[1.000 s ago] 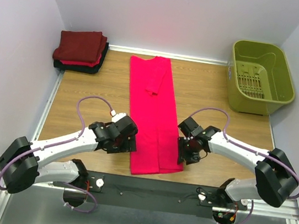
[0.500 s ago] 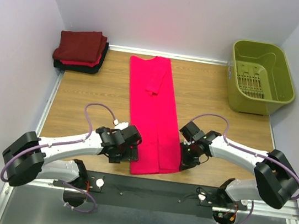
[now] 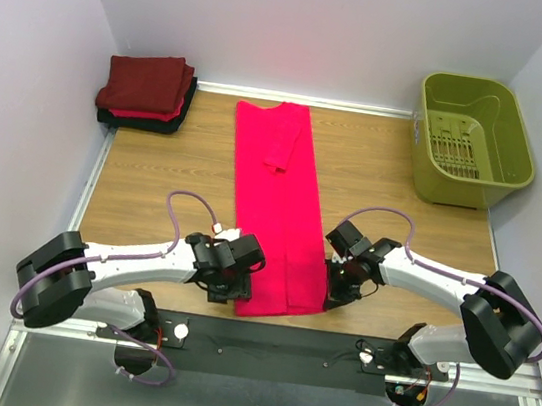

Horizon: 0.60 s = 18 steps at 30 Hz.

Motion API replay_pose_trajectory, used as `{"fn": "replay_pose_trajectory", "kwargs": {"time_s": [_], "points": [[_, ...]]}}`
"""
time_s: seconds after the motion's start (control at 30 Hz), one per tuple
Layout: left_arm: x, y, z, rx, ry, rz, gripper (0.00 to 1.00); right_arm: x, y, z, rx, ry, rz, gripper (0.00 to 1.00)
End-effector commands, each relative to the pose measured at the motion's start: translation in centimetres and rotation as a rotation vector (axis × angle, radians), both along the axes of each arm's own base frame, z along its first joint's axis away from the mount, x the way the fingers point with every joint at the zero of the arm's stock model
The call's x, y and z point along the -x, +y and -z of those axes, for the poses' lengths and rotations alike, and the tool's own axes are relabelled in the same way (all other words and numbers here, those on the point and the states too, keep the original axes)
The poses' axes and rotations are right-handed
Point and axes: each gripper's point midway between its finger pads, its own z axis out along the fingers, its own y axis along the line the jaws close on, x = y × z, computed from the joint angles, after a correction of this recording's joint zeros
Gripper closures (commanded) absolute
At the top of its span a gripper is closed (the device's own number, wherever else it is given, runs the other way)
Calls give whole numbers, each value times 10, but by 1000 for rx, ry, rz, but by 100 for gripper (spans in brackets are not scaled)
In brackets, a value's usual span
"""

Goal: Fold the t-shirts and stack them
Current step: Fold the tshirt

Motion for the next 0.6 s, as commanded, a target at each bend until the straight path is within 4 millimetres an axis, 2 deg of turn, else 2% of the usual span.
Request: {"fn": "replay_pose_trajectory", "kwargs": {"time_s": [0.0, 0.23, 0.57], "points": [[5, -8, -6, 14, 19, -6, 41, 7, -10, 9, 30, 14, -16, 99], [12, -7, 2, -14, 48, 12, 49, 7, -9, 9, 30, 14, -18, 99], [20, -3, 14, -57, 74, 38, 53, 7, -9, 10, 33, 16, -16, 99]]}}
